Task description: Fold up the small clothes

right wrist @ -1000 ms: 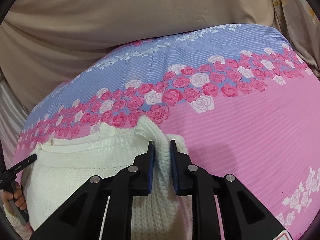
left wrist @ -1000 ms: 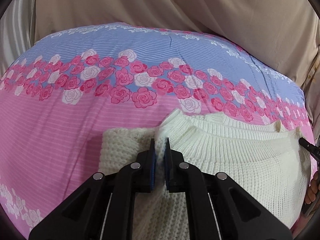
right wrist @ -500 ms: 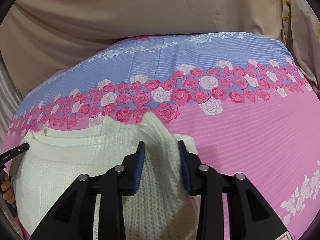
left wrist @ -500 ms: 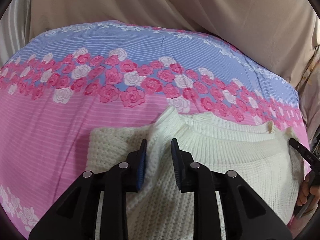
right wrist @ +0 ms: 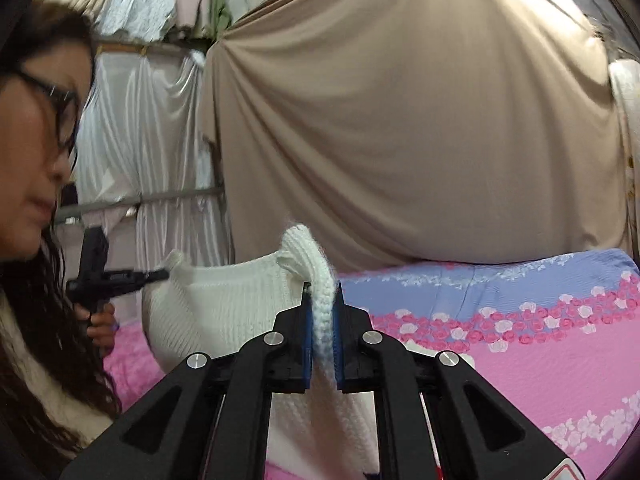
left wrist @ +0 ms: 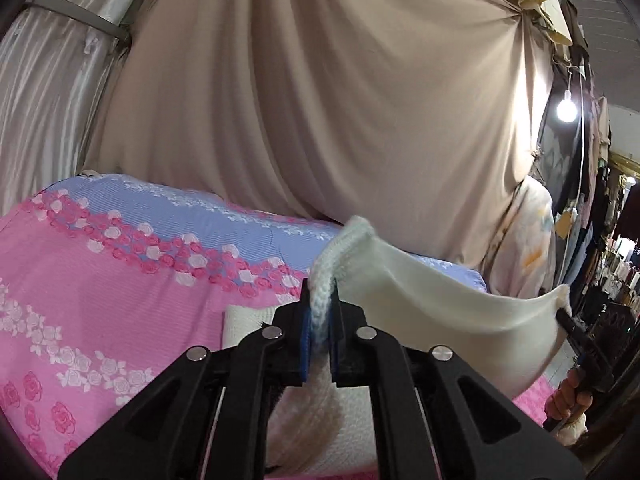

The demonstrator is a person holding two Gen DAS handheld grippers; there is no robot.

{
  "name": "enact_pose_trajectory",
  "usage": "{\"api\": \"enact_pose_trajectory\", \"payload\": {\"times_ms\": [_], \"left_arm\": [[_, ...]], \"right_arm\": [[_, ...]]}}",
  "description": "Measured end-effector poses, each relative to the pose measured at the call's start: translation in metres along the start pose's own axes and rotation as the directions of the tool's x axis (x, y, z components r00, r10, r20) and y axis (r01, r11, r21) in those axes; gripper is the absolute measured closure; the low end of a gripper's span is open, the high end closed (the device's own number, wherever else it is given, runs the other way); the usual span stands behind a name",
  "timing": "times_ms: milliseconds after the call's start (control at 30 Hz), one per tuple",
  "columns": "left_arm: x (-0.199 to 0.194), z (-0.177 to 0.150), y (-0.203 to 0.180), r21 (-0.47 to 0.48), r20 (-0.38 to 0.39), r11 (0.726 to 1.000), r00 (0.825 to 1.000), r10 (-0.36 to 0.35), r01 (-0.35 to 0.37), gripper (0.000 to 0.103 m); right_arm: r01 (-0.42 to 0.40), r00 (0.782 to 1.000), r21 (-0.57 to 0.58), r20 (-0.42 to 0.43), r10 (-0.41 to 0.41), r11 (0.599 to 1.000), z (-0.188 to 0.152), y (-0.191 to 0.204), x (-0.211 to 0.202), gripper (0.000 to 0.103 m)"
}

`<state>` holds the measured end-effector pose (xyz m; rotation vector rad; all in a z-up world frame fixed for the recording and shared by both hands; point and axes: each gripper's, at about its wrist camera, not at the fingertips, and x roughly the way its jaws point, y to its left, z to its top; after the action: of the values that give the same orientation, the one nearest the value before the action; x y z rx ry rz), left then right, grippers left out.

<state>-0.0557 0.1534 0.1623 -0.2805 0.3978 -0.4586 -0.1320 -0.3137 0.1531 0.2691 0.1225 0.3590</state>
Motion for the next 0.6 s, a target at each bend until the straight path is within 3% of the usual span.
{"api": "enact_pose_trajectory", "payload": {"times_ms": [67,133,233,300,400,433,500,533,600], "left_arm": [[0.042,0.004,0.004,0.014,-0.067,1.000,0.997,0.028,-0.027,0.097],[0.097,-0.001,0.011,0.038,-0.156,0.994,0.982,0.104,-0.099,0.097],[0.189,-0.022,0.039,0.011,-0.345,0.980,0.919,0.190,-0.199,0.097],[0.219,-0.035,0.050,0.008,-0.403,0.971,0.888,0.223,-0.240,0.097],[0.244,-0.055,0.065,-0.011,-0.464,0.961,0.852,0.240,-0.276,0.097],[0.246,-0.063,0.068,-0.018,-0.469,0.958,0.848,0.245,-0.287,0.097],[0.243,-0.066,0.066,0.001,-0.443,0.958,0.859,0.258,-0.287,0.094],[0.242,-0.065,0.064,0.019,-0.438,0.959,0.860,0.262,-0.283,0.092],[0.231,-0.064,0.056,0.040,-0.422,0.955,0.862,0.282,-0.293,0.080]], "right_arm": [[0.116,0.992,0.083,-0.064,-0.111,0.990,0.001,-0.034,0.035,0.096],[0.264,0.951,0.108,-0.194,-0.240,0.959,-0.012,-0.065,0.085,0.096],[0.389,0.868,0.157,-0.393,-0.304,0.908,-0.046,-0.099,0.155,0.096],[0.456,0.820,0.136,-0.449,-0.355,0.880,-0.062,-0.111,0.179,0.096],[0.514,0.761,0.172,-0.544,-0.354,0.840,-0.087,-0.134,0.198,0.096],[0.517,0.738,0.163,-0.583,-0.341,0.840,-0.095,-0.139,0.205,0.096],[0.523,0.730,0.143,-0.584,-0.355,0.841,-0.094,-0.133,0.204,0.095],[0.536,0.724,0.119,-0.575,-0.382,0.836,-0.089,-0.128,0.199,0.094],[0.593,0.705,0.077,-0.532,-0.470,0.802,-0.077,-0.109,0.181,0.082]]}}
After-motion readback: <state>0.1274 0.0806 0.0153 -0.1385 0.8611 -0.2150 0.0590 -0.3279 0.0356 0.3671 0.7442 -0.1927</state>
